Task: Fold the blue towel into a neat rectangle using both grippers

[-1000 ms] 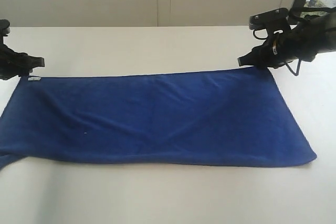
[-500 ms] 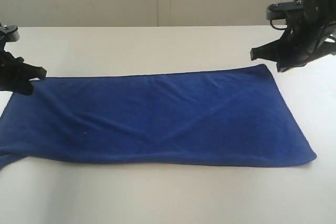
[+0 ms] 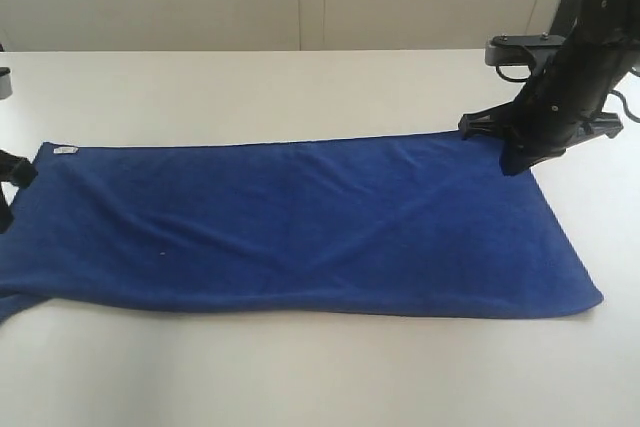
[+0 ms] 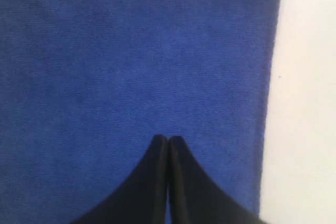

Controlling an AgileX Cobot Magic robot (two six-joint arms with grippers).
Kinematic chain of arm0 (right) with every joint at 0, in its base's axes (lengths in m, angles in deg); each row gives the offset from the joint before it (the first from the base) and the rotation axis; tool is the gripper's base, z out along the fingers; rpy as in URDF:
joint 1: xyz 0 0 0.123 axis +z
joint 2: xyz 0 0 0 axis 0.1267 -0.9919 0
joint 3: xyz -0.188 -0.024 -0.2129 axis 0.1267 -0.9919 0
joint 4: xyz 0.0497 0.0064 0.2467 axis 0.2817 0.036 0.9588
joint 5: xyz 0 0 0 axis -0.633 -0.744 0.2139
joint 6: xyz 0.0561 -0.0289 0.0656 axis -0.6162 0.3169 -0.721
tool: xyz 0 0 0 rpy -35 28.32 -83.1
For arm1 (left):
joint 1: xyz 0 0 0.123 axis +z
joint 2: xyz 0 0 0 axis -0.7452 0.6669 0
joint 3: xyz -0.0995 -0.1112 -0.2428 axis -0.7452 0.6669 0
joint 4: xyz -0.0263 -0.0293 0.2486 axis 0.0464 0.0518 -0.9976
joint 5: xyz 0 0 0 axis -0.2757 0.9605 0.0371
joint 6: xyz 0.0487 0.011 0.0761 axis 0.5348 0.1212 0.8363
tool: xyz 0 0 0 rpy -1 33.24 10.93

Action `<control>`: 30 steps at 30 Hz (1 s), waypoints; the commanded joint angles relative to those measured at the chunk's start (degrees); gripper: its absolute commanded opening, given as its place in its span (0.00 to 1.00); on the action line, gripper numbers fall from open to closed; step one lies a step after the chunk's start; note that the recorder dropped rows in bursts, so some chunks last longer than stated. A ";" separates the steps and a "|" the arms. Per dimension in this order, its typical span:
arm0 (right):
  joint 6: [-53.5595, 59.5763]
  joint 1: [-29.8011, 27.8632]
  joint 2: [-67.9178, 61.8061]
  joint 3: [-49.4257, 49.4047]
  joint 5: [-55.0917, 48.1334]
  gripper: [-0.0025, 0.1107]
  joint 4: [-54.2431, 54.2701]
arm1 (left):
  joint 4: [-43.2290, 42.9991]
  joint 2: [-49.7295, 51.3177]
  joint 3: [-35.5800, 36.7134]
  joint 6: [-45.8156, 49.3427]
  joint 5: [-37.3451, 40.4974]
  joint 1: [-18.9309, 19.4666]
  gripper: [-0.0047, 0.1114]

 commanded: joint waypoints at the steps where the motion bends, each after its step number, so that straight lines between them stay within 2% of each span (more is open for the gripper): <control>1: 3.52 0.65 0.21 -0.18 -0.32 0.02 2.66 | -1.06 -4.80 6.00 -1.67 1.21 -0.59 0.04; 5: 3.51 1.36 0.21 -0.18 2.53 0.02 2.78 | -1.31 -5.01 13.75 -3.00 -10.10 -2.00 0.04; 8: 3.51 1.36 0.21 -0.18 3.38 0.02 2.78 | -2.27 -3.62 17.56 -4.11 -12.84 -2.00 0.04; 14: 3.51 1.36 -2.74 -0.18 4.35 0.02 2.66 | -8.38 -2.45 19.22 -9.04 -18.98 -2.00 0.04; 20: 3.51 1.36 -6.97 -0.18 5.41 0.02 2.66 | -8.83 -1.42 19.22 -9.04 -22.06 -2.00 0.04; 30: 3.51 1.36 -8.25 -0.18 6.34 0.02 2.66 | -10.43 2.56 19.22 -6.86 -20.04 -2.00 0.04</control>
